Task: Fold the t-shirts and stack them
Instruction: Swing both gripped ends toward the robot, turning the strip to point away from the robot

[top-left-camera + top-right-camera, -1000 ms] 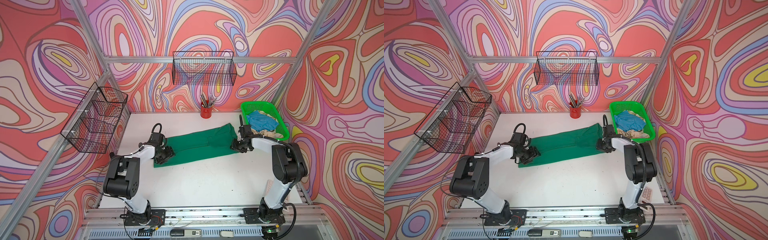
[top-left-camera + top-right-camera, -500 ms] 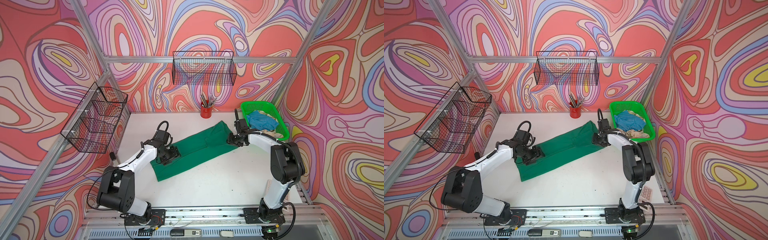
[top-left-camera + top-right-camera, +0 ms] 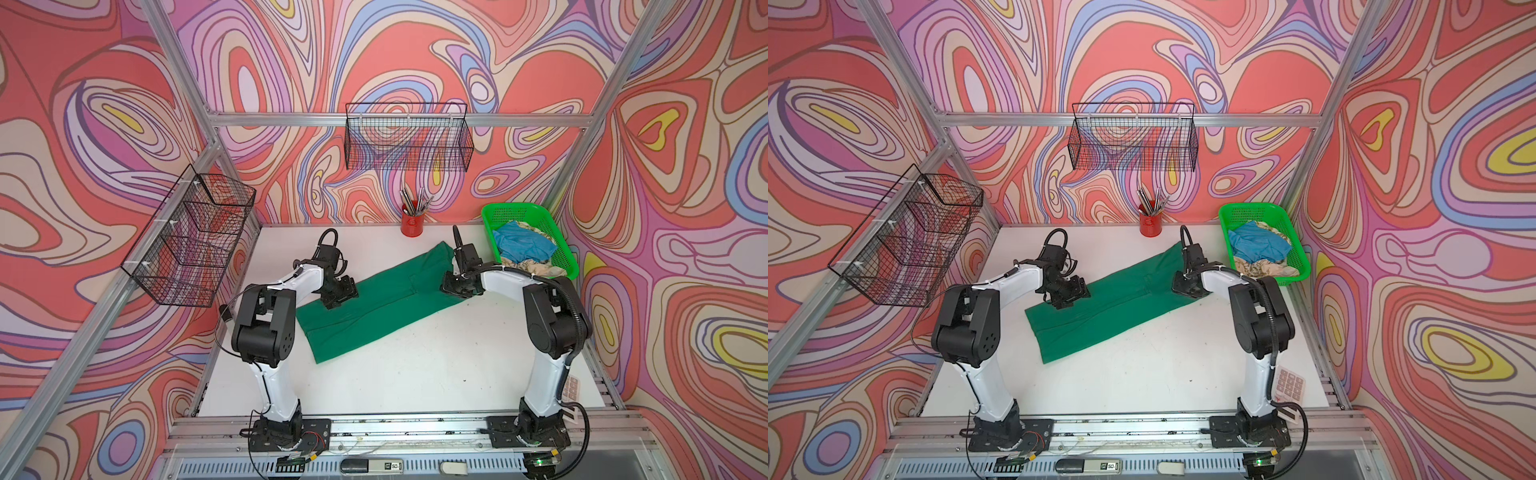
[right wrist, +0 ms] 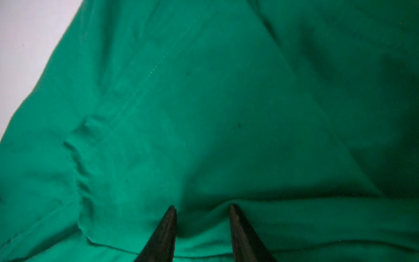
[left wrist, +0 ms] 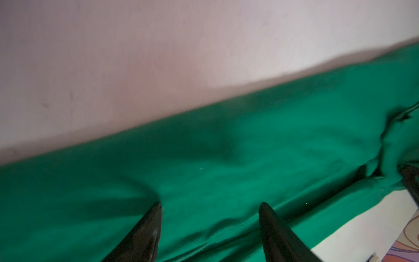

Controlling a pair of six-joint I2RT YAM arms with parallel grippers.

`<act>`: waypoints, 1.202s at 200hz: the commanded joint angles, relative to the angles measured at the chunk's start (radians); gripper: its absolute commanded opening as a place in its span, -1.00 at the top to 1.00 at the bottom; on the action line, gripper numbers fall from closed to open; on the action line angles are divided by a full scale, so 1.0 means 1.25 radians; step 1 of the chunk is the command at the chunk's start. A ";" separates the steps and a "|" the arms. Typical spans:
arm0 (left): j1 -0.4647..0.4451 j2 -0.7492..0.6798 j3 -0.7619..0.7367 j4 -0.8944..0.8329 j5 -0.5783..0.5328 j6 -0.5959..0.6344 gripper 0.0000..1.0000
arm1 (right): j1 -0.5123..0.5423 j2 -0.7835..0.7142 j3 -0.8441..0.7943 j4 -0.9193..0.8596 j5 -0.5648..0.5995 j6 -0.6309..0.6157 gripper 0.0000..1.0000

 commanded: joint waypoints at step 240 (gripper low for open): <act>-0.333 -0.127 -0.259 -0.046 0.221 -0.136 -0.37 | 0.093 0.479 0.662 -0.229 -0.050 -0.118 0.16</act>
